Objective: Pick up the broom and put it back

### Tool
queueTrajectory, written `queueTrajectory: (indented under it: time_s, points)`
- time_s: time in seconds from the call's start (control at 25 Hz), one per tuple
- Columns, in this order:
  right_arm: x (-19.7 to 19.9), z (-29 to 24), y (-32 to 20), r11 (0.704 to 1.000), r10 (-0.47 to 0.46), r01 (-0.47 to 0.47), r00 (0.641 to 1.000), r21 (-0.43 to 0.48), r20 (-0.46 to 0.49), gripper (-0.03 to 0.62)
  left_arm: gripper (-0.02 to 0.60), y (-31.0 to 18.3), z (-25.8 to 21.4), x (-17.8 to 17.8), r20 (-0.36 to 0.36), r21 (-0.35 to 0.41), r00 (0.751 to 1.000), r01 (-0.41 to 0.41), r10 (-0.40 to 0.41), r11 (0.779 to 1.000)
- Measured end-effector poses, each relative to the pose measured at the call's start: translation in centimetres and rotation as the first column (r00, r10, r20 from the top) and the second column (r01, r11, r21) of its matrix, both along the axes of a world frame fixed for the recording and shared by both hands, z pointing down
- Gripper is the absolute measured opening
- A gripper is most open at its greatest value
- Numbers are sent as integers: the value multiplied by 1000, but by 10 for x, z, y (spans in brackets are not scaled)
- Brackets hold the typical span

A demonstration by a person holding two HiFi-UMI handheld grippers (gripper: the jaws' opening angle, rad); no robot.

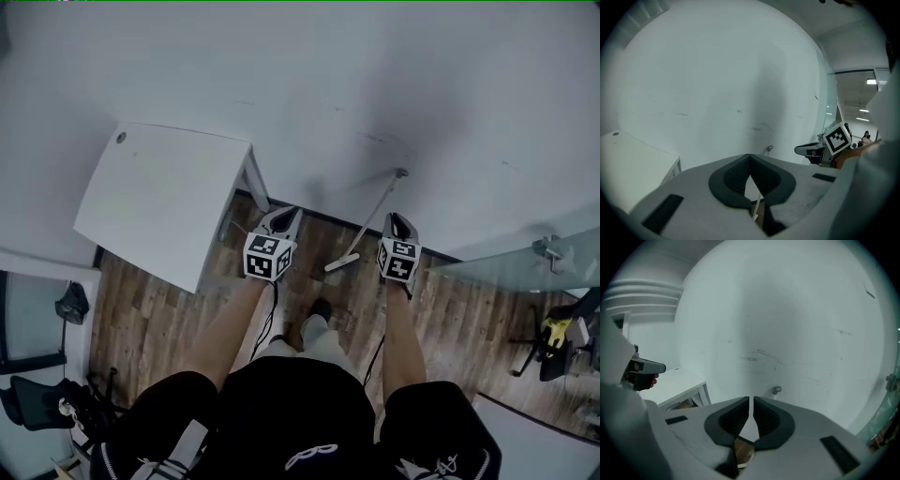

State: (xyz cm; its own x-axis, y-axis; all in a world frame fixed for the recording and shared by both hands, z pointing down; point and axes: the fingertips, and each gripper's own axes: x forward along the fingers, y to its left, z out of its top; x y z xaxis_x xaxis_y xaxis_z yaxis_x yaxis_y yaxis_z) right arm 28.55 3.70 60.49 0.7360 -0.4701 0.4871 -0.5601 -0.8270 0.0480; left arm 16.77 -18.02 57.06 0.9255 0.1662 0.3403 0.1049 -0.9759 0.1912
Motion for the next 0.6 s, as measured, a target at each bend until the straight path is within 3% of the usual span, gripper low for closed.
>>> queueTrajectory:
  time_s: [0.6]
  points:
    - [-148, -54, 23, 998, 16, -13, 999, 55, -45, 25, 20, 0, -30, -141, -19, 16, 1000, 6, -6, 1000]
